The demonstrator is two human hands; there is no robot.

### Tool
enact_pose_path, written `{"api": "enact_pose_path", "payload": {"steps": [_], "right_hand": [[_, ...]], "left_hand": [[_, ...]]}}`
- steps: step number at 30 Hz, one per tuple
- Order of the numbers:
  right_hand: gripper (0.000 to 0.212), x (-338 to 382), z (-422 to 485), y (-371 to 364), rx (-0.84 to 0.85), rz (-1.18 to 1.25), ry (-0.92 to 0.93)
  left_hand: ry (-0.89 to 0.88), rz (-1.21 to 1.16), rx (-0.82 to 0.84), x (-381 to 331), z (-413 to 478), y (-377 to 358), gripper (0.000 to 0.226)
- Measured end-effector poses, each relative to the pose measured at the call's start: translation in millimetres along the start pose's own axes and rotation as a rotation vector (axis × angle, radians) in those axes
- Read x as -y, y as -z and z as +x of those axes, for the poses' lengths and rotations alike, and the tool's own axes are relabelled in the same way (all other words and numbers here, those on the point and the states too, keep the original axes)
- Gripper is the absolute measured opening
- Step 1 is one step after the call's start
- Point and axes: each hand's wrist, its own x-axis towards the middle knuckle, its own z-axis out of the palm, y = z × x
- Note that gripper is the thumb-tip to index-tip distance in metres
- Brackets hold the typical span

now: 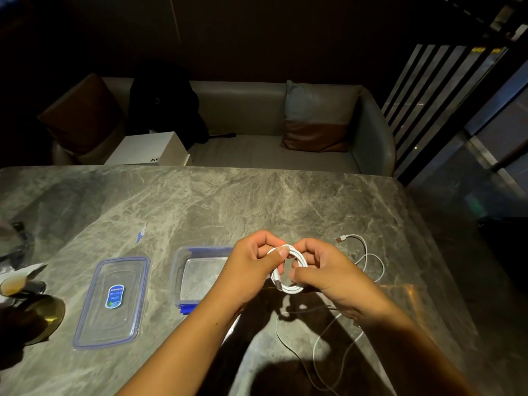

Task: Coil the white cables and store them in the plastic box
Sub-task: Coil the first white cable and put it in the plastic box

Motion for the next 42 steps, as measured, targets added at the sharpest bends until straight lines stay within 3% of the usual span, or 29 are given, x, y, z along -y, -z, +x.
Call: {"api": "enact_pose_path", "payload": {"steps": [6, 9, 14, 19, 28, 35, 42], "right_hand": [[0.029, 1, -1, 7, -0.107, -0.568, 0.147], [0.016, 1, -2, 6, -0.229, -0.829, 0.206], [0.017, -5, -3, 5, -0.297, -1.04, 0.37], [0.021, -8, -5, 18, -0.267, -0.917, 0.475], [0.021, 1, -15, 23, -0.235, -0.636, 0.335], [0.023, 11, -19, 35, -0.146, -0.555, 0.313], [0.031, 15, -16, 40, -0.119, -0.614, 0.274]], "left_hand": [[0.063, -0.031, -0.04, 5, -2, -2, 0.011], [0.084, -0.063, -0.084, 10, 0, -1, 0.009], [0.11, -0.082, -0.113, 11, 1, -1, 0.013], [0.11, -0.031, -0.08, 8, 2, -2, 0.016], [0.032, 0.128, -0.091, 9, 8, -4, 0.019], [0.028, 0.063, 0.131, 8, 9, 8, 0.019], [-0.193, 0.52, 0.079, 6, 10, 5, 0.017]]}}
